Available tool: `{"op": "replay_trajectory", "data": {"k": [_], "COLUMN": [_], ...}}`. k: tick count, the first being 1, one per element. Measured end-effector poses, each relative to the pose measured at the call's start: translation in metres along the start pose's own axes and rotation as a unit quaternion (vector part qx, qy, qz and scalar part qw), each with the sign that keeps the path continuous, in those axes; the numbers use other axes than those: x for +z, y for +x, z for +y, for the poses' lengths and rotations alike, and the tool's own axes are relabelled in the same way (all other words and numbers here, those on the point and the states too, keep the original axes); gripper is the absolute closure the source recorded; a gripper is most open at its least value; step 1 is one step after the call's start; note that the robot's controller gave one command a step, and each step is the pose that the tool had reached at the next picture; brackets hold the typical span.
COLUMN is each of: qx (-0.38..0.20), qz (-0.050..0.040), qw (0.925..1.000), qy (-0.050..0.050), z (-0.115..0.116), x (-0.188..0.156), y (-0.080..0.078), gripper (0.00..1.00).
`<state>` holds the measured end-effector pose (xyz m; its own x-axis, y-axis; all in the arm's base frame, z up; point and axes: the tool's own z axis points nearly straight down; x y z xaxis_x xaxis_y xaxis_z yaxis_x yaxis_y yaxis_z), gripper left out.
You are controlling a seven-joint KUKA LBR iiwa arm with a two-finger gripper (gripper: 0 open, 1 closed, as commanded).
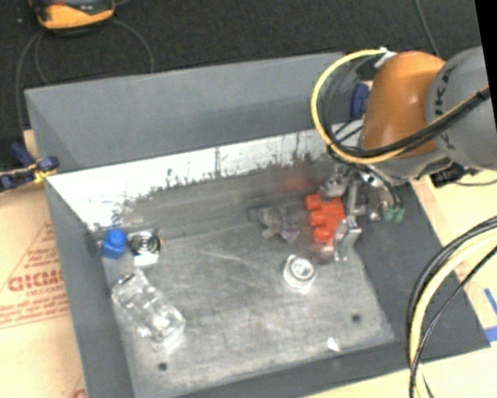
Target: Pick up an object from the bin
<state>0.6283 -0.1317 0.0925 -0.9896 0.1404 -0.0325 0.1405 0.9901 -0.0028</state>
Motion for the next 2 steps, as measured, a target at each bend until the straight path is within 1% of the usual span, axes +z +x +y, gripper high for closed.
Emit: {"op": "replay_trajectory", "data": {"k": [2], "qx": [-0.029], "qz": [-0.0022], "qw": [0.9996], "qy": [0.001], "z": [-0.0008], "x": [-0.0009], "y": [-0.001], "gripper": [0.0]}}
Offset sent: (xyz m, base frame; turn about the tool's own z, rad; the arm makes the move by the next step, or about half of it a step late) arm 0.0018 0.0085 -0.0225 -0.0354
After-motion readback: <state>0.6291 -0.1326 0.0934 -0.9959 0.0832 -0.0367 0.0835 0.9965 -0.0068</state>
